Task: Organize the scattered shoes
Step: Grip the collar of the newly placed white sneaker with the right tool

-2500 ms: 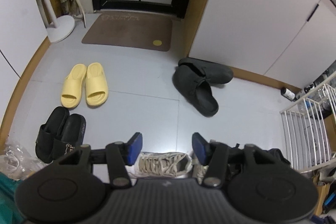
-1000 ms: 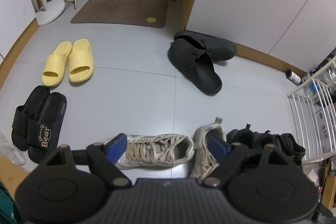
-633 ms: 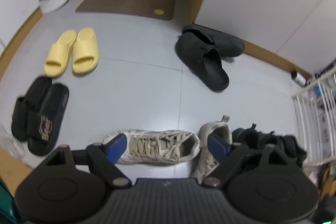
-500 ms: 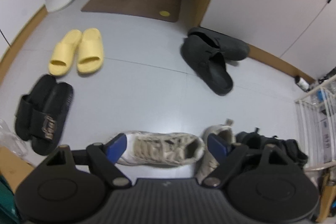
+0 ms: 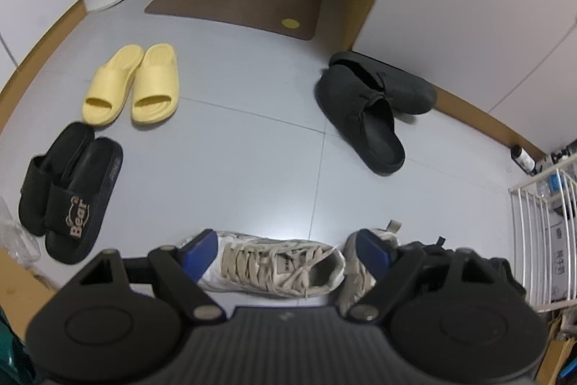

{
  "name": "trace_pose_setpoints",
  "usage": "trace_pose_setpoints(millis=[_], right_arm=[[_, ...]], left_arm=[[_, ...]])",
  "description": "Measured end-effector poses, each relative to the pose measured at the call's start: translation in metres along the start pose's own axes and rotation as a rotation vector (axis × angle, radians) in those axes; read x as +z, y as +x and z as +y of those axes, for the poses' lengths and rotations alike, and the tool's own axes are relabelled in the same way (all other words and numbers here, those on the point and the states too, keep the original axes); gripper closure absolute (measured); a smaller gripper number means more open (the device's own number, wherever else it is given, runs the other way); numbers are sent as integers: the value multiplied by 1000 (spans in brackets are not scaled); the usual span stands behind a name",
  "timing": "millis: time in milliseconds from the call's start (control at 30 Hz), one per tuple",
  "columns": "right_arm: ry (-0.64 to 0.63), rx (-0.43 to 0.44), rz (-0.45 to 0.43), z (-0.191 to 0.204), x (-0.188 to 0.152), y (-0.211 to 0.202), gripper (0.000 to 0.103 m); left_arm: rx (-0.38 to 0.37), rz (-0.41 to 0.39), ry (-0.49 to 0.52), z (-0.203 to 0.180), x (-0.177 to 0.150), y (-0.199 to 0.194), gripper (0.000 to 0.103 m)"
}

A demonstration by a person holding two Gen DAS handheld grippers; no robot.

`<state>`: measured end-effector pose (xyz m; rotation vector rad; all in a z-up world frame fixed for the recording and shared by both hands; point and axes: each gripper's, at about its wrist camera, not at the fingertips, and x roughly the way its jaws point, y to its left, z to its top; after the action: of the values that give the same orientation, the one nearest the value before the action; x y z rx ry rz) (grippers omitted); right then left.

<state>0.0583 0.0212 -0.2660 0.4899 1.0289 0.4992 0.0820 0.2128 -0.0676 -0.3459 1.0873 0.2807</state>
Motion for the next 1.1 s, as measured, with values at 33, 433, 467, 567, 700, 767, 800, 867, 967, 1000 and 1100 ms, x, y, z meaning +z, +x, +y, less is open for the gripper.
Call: trace_pose_setpoints(millis=[33,433,467,567,700,767,800,867,967,1000,1100], right_arm=[[9,2,12,-2,0,6,9],[41,-16,44,-11,3,44,9],[30,-32,45,-8,4,48,8],[-16,-73,54,-3,6,59,20],[3,-6,67,-11,9,65,37],[-25,-4,53,-10,10,64,44],[-28,0,50,-10,10,64,46],[-41,19,43,-11,11,62,52],[-70,22,47,-12,13,57,59],[-82,15,48,-11,14,55,61],[-75,-9,42,-13,15,48,62]], left_arm=[[4,2,1,1,0,1,18],[71,18,-52,24,2,5,18],[63,25,-40,21,1,6,18],[58,37,-20,16,0,9,18],[46,32,-25,15,1,7,18],[50,30,-24,15,1,8,18],[53,31,-23,15,1,8,18],[55,40,-28,15,0,11,18],[53,46,-31,12,0,13,18],[53,44,-29,10,0,13,18],[52,43,-8,4,-1,12,18]])
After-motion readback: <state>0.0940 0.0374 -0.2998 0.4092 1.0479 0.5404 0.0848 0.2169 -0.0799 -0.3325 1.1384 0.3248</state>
